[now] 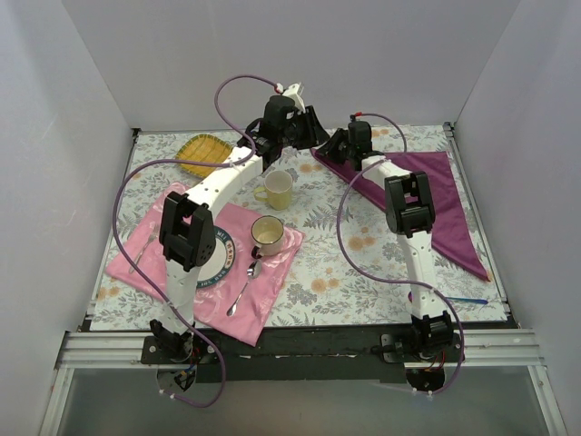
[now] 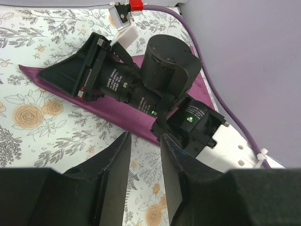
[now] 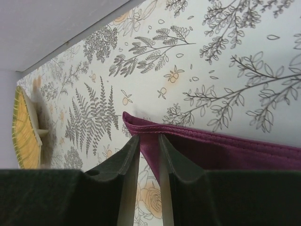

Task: Fold the napkin, place the utensils inside, and roll it up
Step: Fold the napkin

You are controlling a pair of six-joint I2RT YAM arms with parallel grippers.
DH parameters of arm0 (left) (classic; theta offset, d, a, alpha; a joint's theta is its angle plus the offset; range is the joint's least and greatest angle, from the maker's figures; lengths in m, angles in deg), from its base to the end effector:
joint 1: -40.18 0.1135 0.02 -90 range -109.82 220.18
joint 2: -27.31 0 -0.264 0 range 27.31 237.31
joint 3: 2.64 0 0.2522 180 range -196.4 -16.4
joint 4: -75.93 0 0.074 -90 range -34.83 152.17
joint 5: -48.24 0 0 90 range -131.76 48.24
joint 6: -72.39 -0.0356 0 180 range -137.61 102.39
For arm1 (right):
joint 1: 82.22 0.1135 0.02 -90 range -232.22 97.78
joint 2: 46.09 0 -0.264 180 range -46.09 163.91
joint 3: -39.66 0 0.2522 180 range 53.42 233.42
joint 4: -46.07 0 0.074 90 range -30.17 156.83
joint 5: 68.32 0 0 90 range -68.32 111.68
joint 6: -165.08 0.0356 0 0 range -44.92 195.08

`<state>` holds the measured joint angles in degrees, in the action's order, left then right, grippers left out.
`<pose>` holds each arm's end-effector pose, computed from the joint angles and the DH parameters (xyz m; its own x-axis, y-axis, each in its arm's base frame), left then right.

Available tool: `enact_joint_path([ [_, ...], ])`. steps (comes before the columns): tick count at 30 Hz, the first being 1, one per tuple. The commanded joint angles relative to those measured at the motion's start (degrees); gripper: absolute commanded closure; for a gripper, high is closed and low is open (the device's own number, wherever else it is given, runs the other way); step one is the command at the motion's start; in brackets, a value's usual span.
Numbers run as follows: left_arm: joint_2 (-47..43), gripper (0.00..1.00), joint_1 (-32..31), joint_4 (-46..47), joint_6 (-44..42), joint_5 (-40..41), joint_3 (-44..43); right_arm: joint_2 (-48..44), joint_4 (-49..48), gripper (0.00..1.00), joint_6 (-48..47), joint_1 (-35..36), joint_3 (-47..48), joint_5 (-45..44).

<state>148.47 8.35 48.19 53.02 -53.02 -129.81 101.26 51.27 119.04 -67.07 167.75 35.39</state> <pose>0.4284 -0.2741 0.3255 -0.7377 -0.6311 -0.2399 -0.0741 0.4288 -0.9003 0.5569 0.1595 0.1278 -0.6085 0.5339 -0.5871 -0.0552 0.7095 0.7025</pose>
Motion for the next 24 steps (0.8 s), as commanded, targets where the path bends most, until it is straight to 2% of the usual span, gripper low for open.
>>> enact_joint_path([
  [1,-5.59,0.69,0.02,-1.58,-0.14,-1.39,-0.5,2.24,-0.76,0.71,0.86,0.66,3.8,0.61],
  [6,-6.73,0.69,0.02,-2.72,0.91,-1.21,-0.77,0.31,2.74,0.68,-1.86,1.01,7.48,0.35],
  [9,-8.13,0.69,0.02,-3.42,2.66,-1.21,0.37,-5.21,14.33,0.63,-6.25,1.1,6.46,-4.65],
  [10,-9.44,0.69,-0.24,-3.25,3.11,-1.21,1.94,-10.97,16.36,0.62,-7.13,1.1,3.74,-6.23],
  [12,-10.85,0.69,-0.42,-3.42,4.07,-2.0,3.8,-17.76,17.87,0.58,-9.15,0.93,-7.11,-11.5],
  [13,-12.51,0.69,-0.68,-3.34,4.34,-2.35,6.15,-24.15,18.66,0.57,-9.77,0.84,-10.84,-13.26],
  [14,-13.49,0.69,-0.77,-3.34,4.95,-2.79,7.4,-27.17,22.32,0.55,-10.21,0.84,-13.83,-18.32],
  [15,-14.45,0.69,-1.03,-3.16,5.22,-3.58,8.54,-30.07,24.01,0.54,-10.65,0.75,-20.13,-20.72],
  [17,-17.79,0.68,-1.91,-2.55,5.74,-4.55,12.67,-38.77,28.74,0.5,-9.78,-0.3,-27.01,-26.16],
  [22,-24.74,0.68,-5.94,-1.05,7.5,-6.22,20.93,-58.7,33.25,0.57,-5.82,-6.44,-54.14,-36.81],
  [24,-27.9,0.68,-7.88,-1.05,7.42,-5.79,24.89,-63.39,35.0,0.61,-6.17,-9.08,-59.02,-40.25],
])
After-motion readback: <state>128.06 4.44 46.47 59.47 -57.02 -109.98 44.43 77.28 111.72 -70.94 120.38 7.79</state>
